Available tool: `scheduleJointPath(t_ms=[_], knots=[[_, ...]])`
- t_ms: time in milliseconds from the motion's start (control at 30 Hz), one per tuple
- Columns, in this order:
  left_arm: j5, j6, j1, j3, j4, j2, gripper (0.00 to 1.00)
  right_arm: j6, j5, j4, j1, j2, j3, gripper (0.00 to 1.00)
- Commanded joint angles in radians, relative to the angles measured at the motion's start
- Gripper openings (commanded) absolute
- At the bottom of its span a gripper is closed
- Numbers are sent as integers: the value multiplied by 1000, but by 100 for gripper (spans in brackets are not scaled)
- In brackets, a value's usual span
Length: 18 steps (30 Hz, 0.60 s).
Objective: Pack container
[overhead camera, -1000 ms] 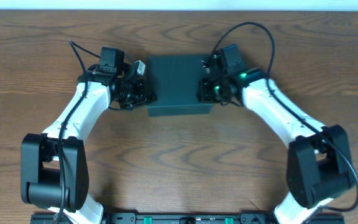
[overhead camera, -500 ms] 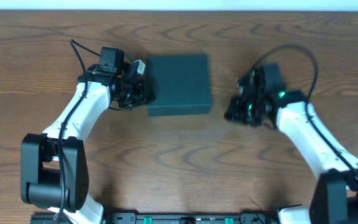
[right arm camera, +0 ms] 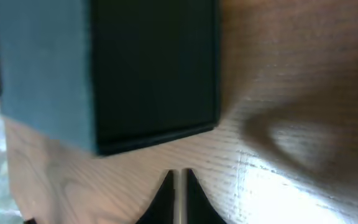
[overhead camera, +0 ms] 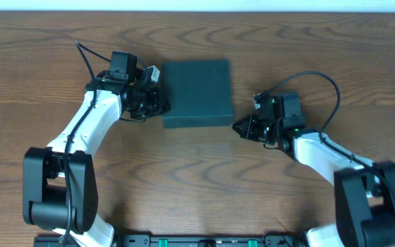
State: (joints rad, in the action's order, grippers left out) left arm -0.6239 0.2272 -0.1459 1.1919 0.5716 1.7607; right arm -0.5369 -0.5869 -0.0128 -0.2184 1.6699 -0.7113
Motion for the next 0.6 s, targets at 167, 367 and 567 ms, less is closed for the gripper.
scheduleJointPath(t_ms=[167,367,567], knots=[[7,-25,-1,34,0,5,6,47,-16,40,-24,51,1,45],[11,-25,-1,34,5,5,6,174,-16,75,-42,51,1,51],[33,-26,-1,34,28,5,6,343,5,77,-50,51,1,56]])
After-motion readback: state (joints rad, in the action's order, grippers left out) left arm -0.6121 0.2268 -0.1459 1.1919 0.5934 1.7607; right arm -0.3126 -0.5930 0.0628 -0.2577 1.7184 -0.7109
